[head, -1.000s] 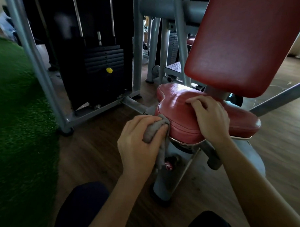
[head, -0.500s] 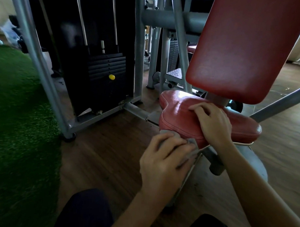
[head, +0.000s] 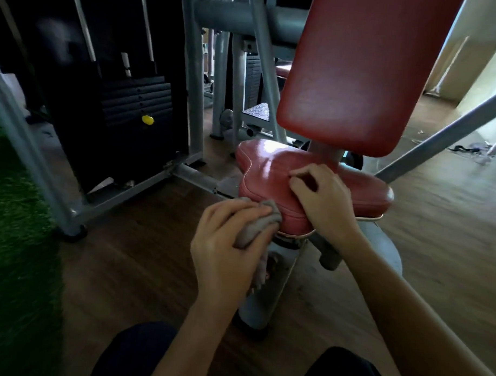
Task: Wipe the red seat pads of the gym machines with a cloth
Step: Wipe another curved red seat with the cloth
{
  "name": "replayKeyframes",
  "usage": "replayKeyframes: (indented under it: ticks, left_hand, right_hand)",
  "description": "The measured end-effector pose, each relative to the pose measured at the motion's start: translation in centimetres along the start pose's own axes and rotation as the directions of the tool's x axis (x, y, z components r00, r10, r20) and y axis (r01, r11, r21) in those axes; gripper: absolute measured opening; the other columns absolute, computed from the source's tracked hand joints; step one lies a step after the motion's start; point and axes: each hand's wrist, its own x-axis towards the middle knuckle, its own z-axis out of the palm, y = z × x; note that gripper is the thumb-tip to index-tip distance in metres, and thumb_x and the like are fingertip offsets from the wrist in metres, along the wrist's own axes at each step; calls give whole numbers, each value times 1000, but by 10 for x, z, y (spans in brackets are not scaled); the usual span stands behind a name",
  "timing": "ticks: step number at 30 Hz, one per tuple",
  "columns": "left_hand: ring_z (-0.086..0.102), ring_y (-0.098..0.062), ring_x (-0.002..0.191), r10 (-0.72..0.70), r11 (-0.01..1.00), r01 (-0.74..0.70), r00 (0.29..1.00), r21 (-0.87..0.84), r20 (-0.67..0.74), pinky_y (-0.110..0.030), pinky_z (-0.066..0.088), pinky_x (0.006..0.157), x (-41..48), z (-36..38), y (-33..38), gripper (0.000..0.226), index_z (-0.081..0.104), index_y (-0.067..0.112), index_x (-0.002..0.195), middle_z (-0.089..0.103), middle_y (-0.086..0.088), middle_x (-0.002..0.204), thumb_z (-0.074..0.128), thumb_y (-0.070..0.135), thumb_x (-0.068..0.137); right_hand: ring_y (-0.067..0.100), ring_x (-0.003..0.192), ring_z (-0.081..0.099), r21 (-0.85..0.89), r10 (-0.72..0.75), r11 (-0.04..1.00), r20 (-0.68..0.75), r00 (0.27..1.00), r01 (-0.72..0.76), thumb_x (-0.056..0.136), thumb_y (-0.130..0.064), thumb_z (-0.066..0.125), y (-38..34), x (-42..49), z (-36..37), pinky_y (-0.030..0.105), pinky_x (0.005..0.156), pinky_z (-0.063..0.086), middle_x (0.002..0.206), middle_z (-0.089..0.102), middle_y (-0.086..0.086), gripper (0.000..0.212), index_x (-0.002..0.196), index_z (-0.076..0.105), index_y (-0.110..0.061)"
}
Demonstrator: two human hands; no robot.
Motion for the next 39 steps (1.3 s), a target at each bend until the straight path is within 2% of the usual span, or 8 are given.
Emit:
replayKeyframes:
  ticks: [3,8,10,13,19,25,29,39]
  left_hand:
    - [63,-13,110,-15,999,19,997,-48,75,-36,56,90,10,-7,-4,28,73,23,108,66,8,116,71,39,86]
    - [67,-12,106,-106,969,128,988,-209,116,-31,56,92,52,-24,-27,27,74,19,107,70,6,109,79,27,81]
    - [68,-11,106,-112,953,147,983,-264,145,-24,53,93,71,-29,-35,29,75,15,107,71,6,108,76,30,82]
    - [68,-9,107,-74,949,139,971,-284,229,-21,51,91,99,-29,-50,26,75,22,107,71,12,107,78,33,84]
    - [68,4,94,19,968,127,823,-218,567,-10,48,84,148,-3,-67,19,80,27,99,76,17,94,83,30,80]
    - [67,3,92,-48,979,171,712,-107,701,-32,53,90,181,37,-83,23,79,37,93,76,17,92,78,53,77]
    - [66,-7,97,-80,992,125,741,-20,666,-41,54,93,176,40,-85,53,77,41,95,74,13,97,59,78,62]
    - [68,-9,94,-184,977,203,687,58,703,-42,55,92,184,35,-71,52,79,42,88,75,14,88,62,77,54]
  right_hand:
    - [15,105,57,-81,-23,996,46,999,27,90,-42,60,-4,-2,-5,45,100,42,105,59,-13,19,102,68,-31]
    - [17,87,63,-228,97,971,100,990,-72,89,-42,62,-24,33,-6,31,76,42,77,64,-12,19,83,72,-26]
    - [22,98,62,-236,111,968,99,989,-85,92,-40,60,-28,40,8,36,86,46,88,63,-12,17,89,71,-28]
    - [25,121,49,-238,148,961,20,989,-139,97,-35,51,-21,38,25,42,106,35,123,57,-3,21,112,67,-36]
    - [24,120,48,-229,156,960,-47,987,-163,102,-24,45,-16,35,24,29,100,27,128,59,6,30,124,66,-28]
    - [27,119,51,-265,217,941,-11,976,-213,103,-31,44,-24,34,23,34,102,32,125,60,8,30,121,67,-24]
    - [29,122,49,-295,257,924,8,966,-243,100,-38,48,-27,32,24,37,104,35,129,55,6,32,124,65,-28]
    - [30,123,48,-293,264,925,36,964,-243,97,-40,49,-34,26,20,41,107,37,136,52,4,36,129,62,-31]
